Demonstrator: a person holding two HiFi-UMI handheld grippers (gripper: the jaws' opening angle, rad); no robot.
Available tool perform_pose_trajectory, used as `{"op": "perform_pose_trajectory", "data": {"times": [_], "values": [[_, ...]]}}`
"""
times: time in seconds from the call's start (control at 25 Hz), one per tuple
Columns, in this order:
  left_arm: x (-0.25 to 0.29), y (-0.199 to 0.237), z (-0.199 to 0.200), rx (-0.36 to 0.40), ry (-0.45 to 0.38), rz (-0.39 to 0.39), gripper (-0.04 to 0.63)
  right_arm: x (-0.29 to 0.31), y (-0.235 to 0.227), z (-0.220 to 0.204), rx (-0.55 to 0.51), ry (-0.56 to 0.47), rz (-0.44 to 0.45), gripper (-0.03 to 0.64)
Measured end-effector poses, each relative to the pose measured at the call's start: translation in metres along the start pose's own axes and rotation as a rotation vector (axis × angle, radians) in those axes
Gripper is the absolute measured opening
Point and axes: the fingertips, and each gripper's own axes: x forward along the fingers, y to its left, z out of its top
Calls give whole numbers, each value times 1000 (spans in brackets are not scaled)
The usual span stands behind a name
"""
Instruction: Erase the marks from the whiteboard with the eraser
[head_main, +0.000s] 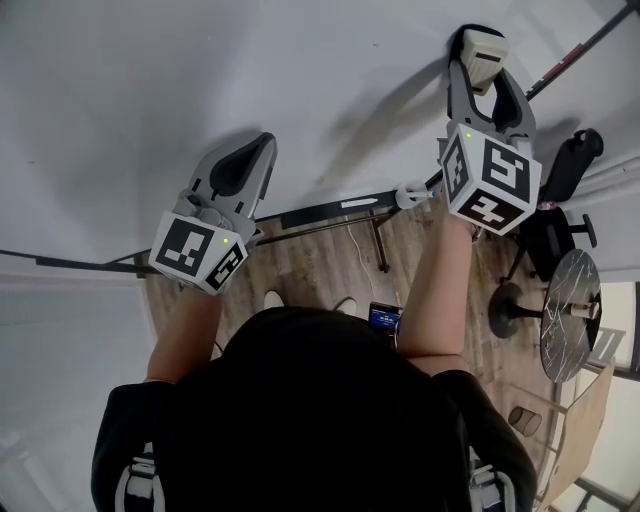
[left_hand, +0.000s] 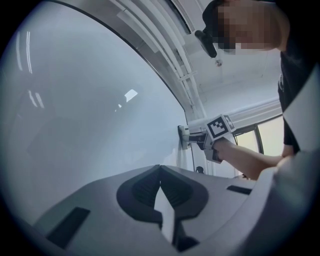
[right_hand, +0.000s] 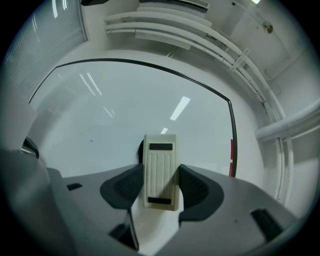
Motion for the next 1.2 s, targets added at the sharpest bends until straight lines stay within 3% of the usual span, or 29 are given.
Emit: {"op": "perform_pose_trajectory", "data": {"times": [0.4,0.8,0.92,1.2], "values": [[1,-1,3,5,-6,0,6,-17,6,8,59,-34,74,221],[-8,11,9,6,-13,36,5,-39,158,48,-63,-95,400,221],[-14,15,10,8,-12,49,5,-30,169,48,-104,-97,386,222],[-15,10,7,9,0,66,5,-33,155,51,-77,-106,380,222]]}}
